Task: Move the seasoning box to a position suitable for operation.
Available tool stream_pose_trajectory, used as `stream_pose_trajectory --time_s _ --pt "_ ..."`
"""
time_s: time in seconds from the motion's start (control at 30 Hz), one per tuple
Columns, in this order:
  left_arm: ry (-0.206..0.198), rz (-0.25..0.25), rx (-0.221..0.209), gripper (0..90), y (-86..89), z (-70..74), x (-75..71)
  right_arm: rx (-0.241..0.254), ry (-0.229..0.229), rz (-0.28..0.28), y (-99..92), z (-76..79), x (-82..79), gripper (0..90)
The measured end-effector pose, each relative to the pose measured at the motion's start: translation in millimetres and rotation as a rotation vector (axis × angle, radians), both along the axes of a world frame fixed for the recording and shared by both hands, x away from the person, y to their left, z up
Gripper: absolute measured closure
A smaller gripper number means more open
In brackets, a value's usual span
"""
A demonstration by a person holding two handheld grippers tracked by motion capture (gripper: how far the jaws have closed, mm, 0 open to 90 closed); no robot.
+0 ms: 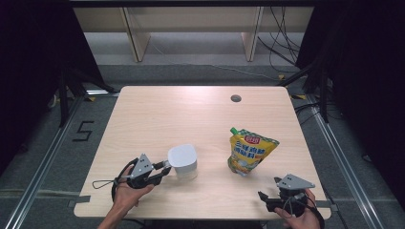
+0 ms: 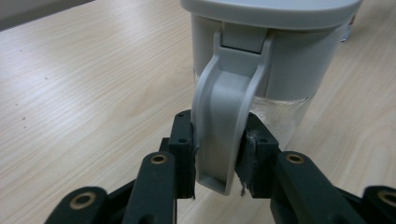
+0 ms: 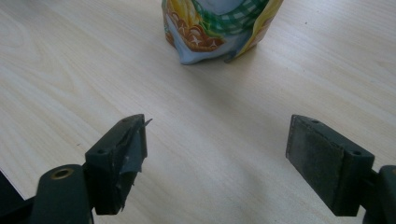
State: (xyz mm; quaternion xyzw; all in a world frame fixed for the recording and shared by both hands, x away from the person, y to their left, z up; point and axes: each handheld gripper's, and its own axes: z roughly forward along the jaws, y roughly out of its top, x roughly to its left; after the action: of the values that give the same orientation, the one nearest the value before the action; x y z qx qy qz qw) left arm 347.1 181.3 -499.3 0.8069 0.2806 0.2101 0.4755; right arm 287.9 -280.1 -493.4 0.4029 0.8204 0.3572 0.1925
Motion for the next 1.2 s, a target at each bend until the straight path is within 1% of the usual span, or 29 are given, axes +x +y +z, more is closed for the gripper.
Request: stream_pose_trajectory --time_s 0.03,0.07,0.1,0.13,0.17,0.2,0.23,0.27,0.4,0.43,0.53,0.57,0.6,0.63,0.67,0.7,0.73,0.77,0.8,0.83,0.87,0.9,0.93,0.97,1.0,1.03,1.1,1.17,1.2 --pt "0.0 0.0 0.0 69.3 0.0 0.0 0.0 0.0 0.0 0.0 0.0 0.0 0.0 21.5" --pt "0.015 -0.02 -0.017 69.3 -3.6 -0.6 -3.3 -0.004 -0.006 -0.003 -0.2 0.2 0.5 21.6" --pt "0.015 -0.02 -0.017 69.3 -3.6 -0.6 -3.3 -0.004 -0.006 -0.003 -0.2 0.2 0.5 21.6" --pt "0.027 -0.031 -0.027 69.3 -7.4 -0.9 -7.3 -0.003 0.003 -0.002 0.7 0.0 0.6 21.6" --pt "0.027 -0.031 -0.027 69.3 -7.4 -0.9 -7.3 -0.003 0.003 -0.002 0.7 0.0 0.6 21.6" --pt "0.019 -0.055 -0.016 69.3 -9.9 -0.3 -9.0 -0.005 -0.005 -0.001 1.5 0.0 0.6 21.6" --pt "0.019 -0.055 -0.016 69.3 -9.9 -0.3 -9.0 -0.006 -0.008 0.002 1.8 -0.3 1.0 21.6" --pt "0.027 -0.065 -0.026 69.2 -13.0 -0.7 -12.3 -0.008 -0.011 0.007 2.0 -0.5 1.6 21.6" --pt "0.037 -0.108 -0.026 69.1 -17.7 -0.6 -18.4 -0.009 -0.015 0.01 1.9 0.1 1.6 21.6" --pt "0.037 -0.108 -0.026 69.1 -17.7 -0.6 -18.4 -0.011 -0.021 0.013 1.3 -0.3 2.1 21.5" --pt "0.038 -0.118 -0.018 69.1 -23.2 0.5 -23.1 -0.007 -0.015 0.009 1.4 -0.1 1.5 21.7" --pt "0.033 -0.127 -0.017 69.1 -24.8 0.2 -24.1 -0.009 -0.018 0.01 1.2 0.0 1.7 21.9" --pt "0.043 -0.15 -0.025 69.1 -28.7 -0.1 -25.3 -0.009 -0.018 0.01 1.3 0.1 1.8 21.9" --pt "0.043 -0.15 -0.025 69.1 -28.7 -0.1 -25.3 -0.003 -0.008 0.006 1.9 1.0 1.1 21.9" --pt "0.033 -0.175 -0.008 69.1 -31.6 0.7 -25.3 -0.004 -0.013 0.012 2.1 1.0 1.2 22.0" --pt "0.042 -0.174 -0.018 69.0 -33.2 0.5 -26.4 -0.008 -0.012 0.013 2.4 1.1 1.1 22.0" --pt "0.045 -0.177 -0.016 69.0 -33.5 0.5 -26.9 -0.002 -0.01 0.005 3.9 -0.1 0.2 22.0" --pt "0.045 -0.177 -0.016 69.0 -33.5 0.5 -26.9 0.006 0.009 -0.005 4.8 0.5 -0.8 22.0" --pt "0.047 -0.181 -0.013 68.9 -33.4 0.6 -27.2 -0.007 -0.001 0.012 3.6 1.1 0.8 22.0" --pt "0.032 -0.176 -0.008 68.7 -33.7 0.5 -27.2 -0.006 -0.002 0.012 3.7 1.1 0.5 22.0" --pt "0.028 -0.18 0.0 68.3 -33.6 0.6 -27.2 0.005 0.017 -0.007 5.3 1.3 -1.4 22.0" --pt "0.036 -0.179 0.0 67.4 -33.9 0.3 -28.2 -0.008 -0.006 0.014 3.4 0.9 1.2 22.0" --pt "0.034 -0.174 0.007 64.0 -34.4 -0.1 -29.1 -0.008 -0.004 0.013 3.4 0.7 1.4 21.9" --pt "0.027 -0.179 0.018 59.3 -33.6 0.3 -29.5 -0.014 -0.016 0.019 2.7 0.1 2.3 22.0" --pt "0.039 -0.176 0.0 54.4 -33.0 0.7 -30.4 -0.007 -0.003 0.014 3.0 0.1 1.9 22.0" --pt "0.035 -0.17 -0.002 49.8 -30.8 2.4 -30.8 -0.015 -0.024 0.017 1.9 0.1 2.5 21.9" --pt "0.042 -0.156 -0.047 41.2 -26.7 7.0 -33.1 -0.012 -0.025 0.021 0.8 0.2 2.6 22.0" --pt "0.058 -0.143 -0.09 36.3 -22.2 12.0 -36.3 -0.005 -0.009 0.019 -0.1 0.1 2.8 22.1" --pt "0.05 -0.151 -0.089 35.4 -19.8 14.7 -36.6 0.0 -0.004 0.009 -0.3 -0.2 2.6 22.1"
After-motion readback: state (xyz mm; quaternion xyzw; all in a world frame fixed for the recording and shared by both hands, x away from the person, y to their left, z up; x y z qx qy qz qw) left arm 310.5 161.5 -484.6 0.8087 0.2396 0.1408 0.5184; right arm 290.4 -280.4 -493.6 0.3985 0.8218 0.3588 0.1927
